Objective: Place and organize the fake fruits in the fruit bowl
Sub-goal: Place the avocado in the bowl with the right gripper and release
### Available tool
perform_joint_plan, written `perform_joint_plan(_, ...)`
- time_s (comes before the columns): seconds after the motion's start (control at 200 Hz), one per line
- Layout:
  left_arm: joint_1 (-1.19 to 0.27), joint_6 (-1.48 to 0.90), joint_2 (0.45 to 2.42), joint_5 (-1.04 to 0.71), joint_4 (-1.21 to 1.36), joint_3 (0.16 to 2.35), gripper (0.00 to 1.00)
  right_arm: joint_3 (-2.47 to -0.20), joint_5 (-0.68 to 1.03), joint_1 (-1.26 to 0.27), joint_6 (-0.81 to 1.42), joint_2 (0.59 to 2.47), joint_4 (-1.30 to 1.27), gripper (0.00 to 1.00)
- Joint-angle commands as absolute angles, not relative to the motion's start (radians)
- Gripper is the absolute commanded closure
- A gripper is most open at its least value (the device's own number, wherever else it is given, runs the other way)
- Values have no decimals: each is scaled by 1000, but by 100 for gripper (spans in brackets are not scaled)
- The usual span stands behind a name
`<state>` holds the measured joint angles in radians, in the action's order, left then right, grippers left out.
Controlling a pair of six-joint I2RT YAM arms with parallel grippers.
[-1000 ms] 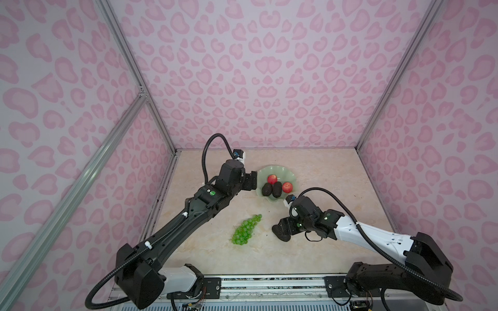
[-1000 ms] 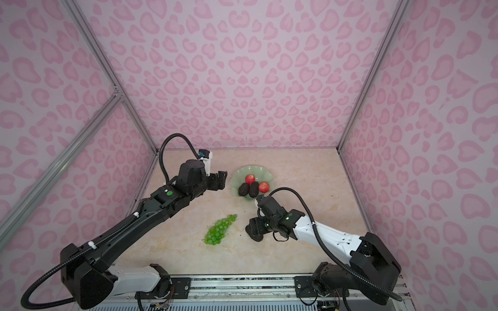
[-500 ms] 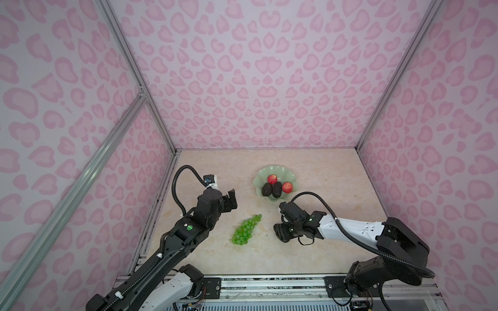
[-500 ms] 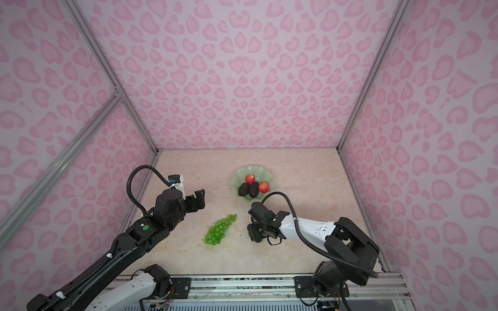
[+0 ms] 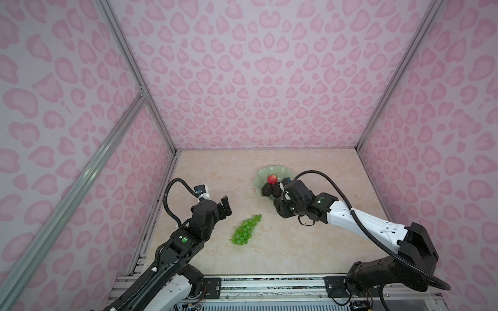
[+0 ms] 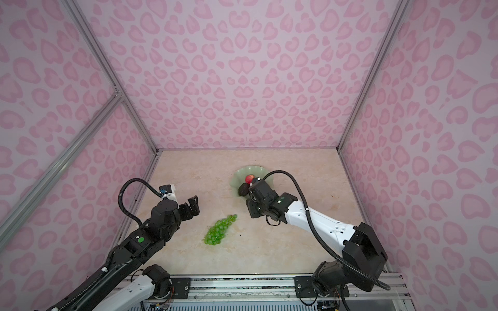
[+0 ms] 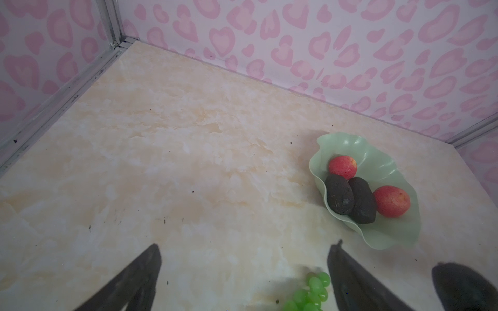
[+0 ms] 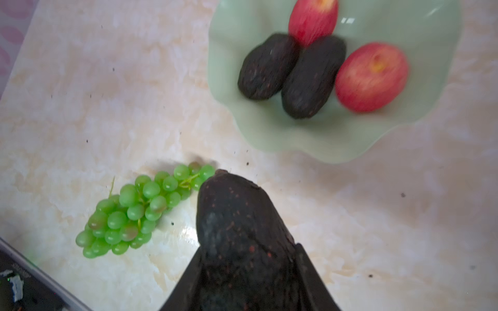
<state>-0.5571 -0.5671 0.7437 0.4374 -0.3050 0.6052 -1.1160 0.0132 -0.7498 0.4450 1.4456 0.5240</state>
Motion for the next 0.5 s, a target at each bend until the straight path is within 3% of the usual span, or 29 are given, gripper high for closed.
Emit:
perform_joint_plan(0.0,-555,-580,742,397,-288,596,2,-1197,-49,-689,312,1500,572,75)
perform_joint_plan(0.21,-555,-557,758,265,-315,604,3,-1465,-22,-544,156,1736,612,78)
perform_joint_plan(0.495,-555,-592,783,82,-322,572,4,-1707,-12,-479,56,2006,599,79)
